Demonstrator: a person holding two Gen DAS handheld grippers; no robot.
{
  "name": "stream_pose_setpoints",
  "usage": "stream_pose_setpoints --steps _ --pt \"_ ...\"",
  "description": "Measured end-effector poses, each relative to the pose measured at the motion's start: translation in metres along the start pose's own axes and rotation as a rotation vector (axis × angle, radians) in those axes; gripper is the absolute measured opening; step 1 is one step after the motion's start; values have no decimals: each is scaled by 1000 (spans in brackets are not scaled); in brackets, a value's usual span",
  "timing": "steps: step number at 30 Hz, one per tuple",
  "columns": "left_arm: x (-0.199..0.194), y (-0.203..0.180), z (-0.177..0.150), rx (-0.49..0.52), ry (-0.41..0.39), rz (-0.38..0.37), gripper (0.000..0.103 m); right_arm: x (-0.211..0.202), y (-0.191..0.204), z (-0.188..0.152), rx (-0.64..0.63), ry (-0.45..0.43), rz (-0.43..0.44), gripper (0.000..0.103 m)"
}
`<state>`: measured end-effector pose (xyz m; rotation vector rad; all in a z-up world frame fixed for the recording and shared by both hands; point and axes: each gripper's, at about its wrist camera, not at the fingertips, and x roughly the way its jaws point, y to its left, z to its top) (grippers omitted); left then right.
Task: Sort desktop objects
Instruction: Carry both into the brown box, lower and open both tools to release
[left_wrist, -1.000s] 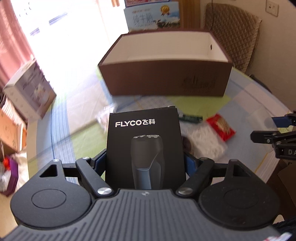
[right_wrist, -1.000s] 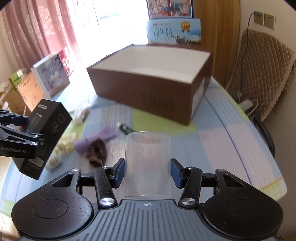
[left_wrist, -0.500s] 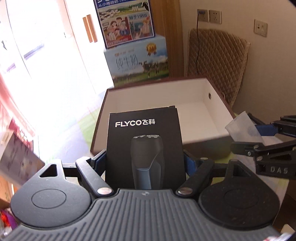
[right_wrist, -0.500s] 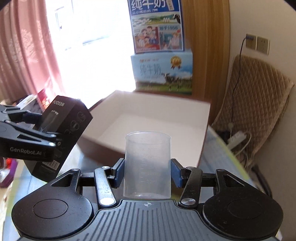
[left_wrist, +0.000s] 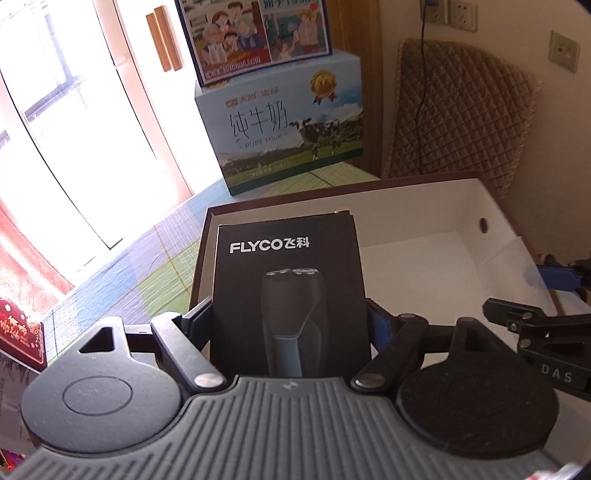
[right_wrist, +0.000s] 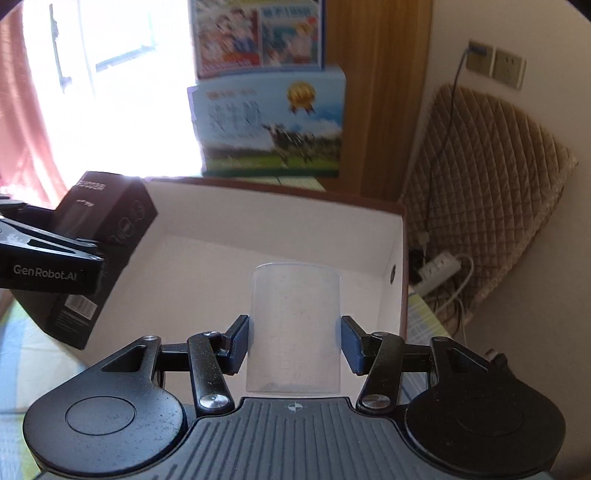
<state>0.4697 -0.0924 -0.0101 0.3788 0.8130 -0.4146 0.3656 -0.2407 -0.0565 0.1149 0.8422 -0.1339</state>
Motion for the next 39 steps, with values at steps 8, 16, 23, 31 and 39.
stream_pose_setpoints --steps 8,16,23,31,39 --pt "70 9 -2 7 136 2 78 51 -5 1 26 126 -39 49" --pt "102 9 -11 40 194 14 78 71 8 7 -75 139 -90 49" --pt "108 3 -7 91 187 21 77 86 9 5 -118 166 -96 49" --pt "106 4 -5 102 169 10 83 93 7 6 -132 208 -92 49" --pt "97 9 -8 81 155 -10 87 80 6 8 -114 160 -23 67"
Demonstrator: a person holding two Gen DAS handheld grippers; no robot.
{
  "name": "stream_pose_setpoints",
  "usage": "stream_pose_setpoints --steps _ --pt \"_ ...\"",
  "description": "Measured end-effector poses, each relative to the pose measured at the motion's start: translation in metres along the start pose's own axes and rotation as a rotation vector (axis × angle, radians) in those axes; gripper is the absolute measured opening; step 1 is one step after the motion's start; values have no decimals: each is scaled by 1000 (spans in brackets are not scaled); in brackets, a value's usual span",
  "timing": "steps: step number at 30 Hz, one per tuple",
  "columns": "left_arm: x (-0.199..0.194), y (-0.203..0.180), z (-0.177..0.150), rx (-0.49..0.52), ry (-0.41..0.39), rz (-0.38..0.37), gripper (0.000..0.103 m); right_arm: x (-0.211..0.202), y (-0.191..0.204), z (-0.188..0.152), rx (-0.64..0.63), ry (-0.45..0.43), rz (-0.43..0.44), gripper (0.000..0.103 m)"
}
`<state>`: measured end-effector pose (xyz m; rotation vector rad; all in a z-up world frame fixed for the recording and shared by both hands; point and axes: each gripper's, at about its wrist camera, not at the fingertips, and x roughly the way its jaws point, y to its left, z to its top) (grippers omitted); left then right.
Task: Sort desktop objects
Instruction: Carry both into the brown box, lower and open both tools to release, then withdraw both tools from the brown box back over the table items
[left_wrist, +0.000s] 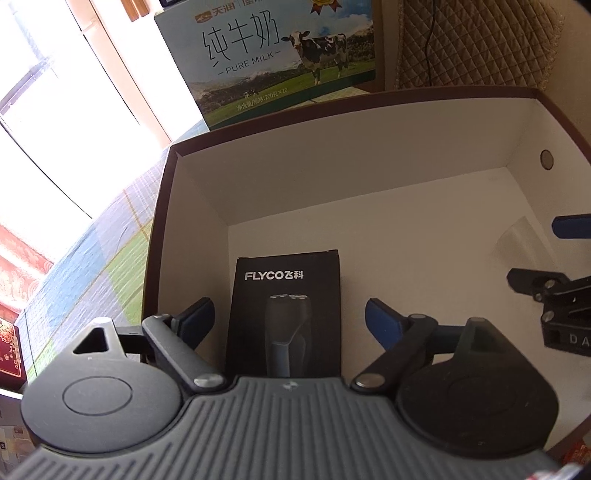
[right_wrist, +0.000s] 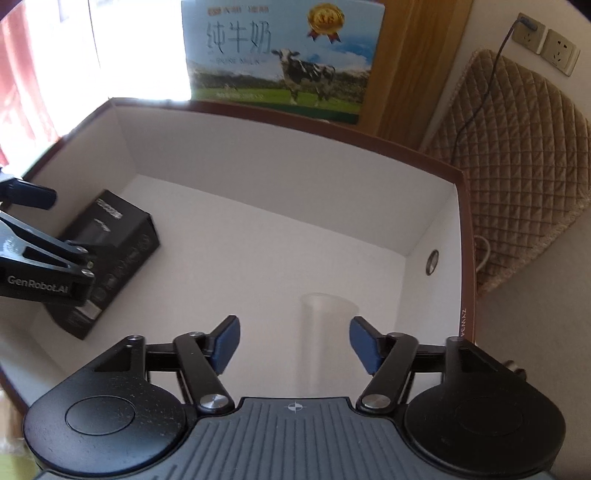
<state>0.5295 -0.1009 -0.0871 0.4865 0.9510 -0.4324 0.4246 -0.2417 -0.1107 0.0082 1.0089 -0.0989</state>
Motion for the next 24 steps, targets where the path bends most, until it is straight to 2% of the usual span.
stream_pose_setpoints --steps 2,4,15,19,24 --pt "-7 3 -4 -8 -11 -6 87 -10 0 -2 13 -25 29 72" --pt "-15 5 -9 -16 -23 -12 88 -24 0 -6 27 -55 44 86" --pt "-72 13 -41 -64 -64 -32 94 -92 -6 -34 57 -146 109 98" --pt "-97 9 -57 -73 -80 -28 94 -111 -10 -47 80 -167 132 99" --pt "-126 0 -76 -96 -91 -14 94 -135 -6 -61 45 -192 144 99"
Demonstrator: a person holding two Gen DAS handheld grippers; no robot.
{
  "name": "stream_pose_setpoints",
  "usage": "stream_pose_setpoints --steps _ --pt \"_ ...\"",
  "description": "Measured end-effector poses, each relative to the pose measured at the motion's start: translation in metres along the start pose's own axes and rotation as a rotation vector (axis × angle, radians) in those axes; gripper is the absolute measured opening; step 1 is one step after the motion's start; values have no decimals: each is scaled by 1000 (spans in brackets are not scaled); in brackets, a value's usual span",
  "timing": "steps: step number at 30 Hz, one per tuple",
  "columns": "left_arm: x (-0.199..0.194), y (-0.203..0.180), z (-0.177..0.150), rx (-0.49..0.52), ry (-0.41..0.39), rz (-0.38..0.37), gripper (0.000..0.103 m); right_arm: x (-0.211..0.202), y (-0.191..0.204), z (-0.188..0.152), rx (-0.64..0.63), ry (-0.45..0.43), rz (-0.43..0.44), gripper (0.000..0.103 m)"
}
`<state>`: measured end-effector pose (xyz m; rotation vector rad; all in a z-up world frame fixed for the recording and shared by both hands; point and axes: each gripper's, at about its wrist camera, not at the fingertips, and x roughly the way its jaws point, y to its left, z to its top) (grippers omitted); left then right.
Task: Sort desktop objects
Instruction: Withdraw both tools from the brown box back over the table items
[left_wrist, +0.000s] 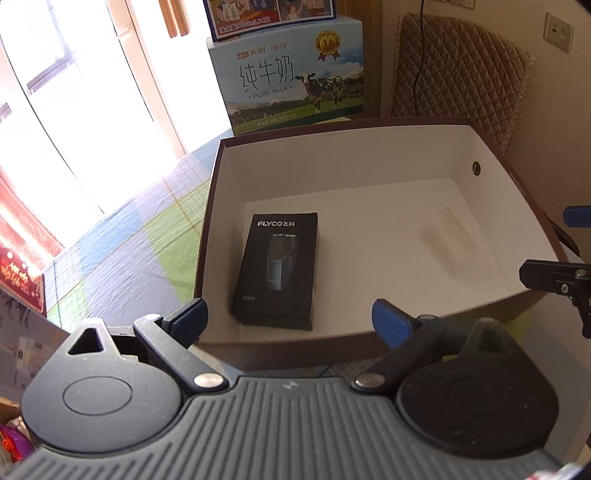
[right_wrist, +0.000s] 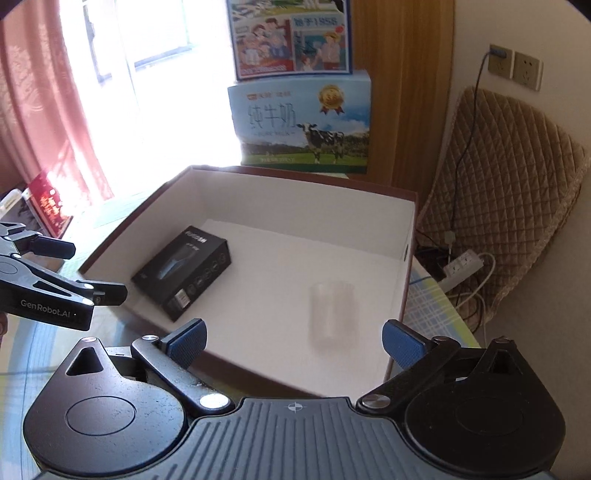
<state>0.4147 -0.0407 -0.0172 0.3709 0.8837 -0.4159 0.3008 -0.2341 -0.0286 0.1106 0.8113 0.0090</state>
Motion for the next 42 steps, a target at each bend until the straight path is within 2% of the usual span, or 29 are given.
stream_pose_setpoints --steps 8,16,31,42 --pt "-47 -18 -24 -49 -30 35 94 -37 8 -19 -58 -21 73 99" --pt "-83 -36 -52 -82 -28 69 95 -69 12 -40 -110 -30 108 99" --pt "-128 -60 -102 -168 -7 84 95 -107 15 -70 -151 -22 164 99" --pt "-145 -76 -123 -178 -2 94 95 -118 18 -90 -159 18 180 99"
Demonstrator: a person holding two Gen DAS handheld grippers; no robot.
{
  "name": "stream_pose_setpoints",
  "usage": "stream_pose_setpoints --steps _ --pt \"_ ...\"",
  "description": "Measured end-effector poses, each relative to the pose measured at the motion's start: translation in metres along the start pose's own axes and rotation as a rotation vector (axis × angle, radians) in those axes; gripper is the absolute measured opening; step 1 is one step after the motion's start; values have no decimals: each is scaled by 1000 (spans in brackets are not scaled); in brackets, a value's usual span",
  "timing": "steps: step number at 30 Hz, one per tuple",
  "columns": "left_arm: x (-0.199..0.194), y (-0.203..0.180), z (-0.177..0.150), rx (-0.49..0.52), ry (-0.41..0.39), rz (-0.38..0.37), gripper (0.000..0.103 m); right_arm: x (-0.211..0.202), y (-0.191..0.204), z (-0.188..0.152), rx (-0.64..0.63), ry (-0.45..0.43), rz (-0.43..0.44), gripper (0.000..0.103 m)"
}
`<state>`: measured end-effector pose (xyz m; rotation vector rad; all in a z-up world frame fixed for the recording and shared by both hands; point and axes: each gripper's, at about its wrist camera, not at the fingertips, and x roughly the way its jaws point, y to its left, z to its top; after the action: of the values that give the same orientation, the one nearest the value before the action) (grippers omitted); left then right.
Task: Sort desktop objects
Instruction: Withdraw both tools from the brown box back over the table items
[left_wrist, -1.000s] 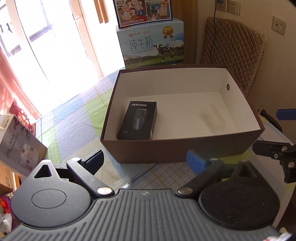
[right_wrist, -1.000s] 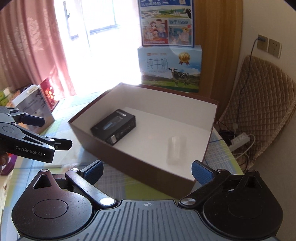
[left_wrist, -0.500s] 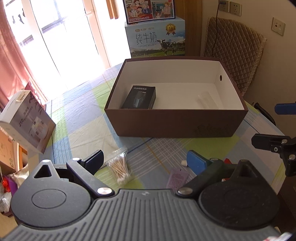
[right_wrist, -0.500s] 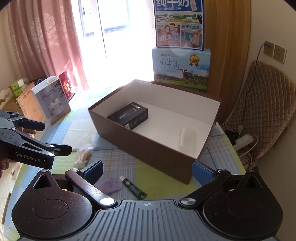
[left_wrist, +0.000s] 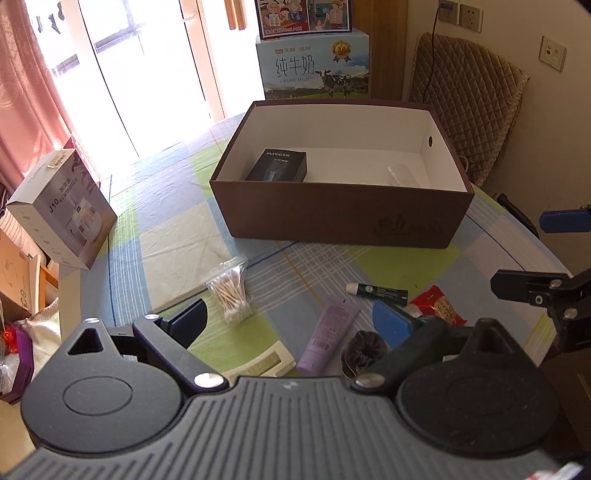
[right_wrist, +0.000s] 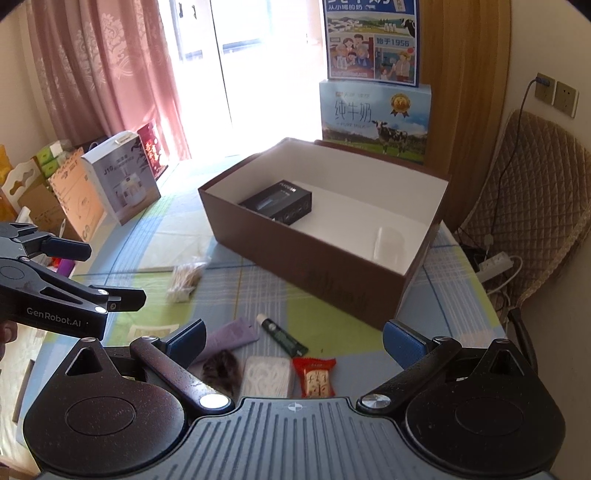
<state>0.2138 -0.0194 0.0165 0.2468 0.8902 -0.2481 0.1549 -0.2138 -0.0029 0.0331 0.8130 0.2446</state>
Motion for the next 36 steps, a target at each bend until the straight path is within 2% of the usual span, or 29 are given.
stream_pose_setpoints --steps 18,29,36 --pt "3 2 -44 8 77 22 94 4 -1 -34 27 91 27 99" --pt "5 8 -68 -7 118 4 94 15 -5 -49 58 150 31 99" --pt "10 11 -87 18 130 -10 91 24 -10 -58 84 179 17 99"
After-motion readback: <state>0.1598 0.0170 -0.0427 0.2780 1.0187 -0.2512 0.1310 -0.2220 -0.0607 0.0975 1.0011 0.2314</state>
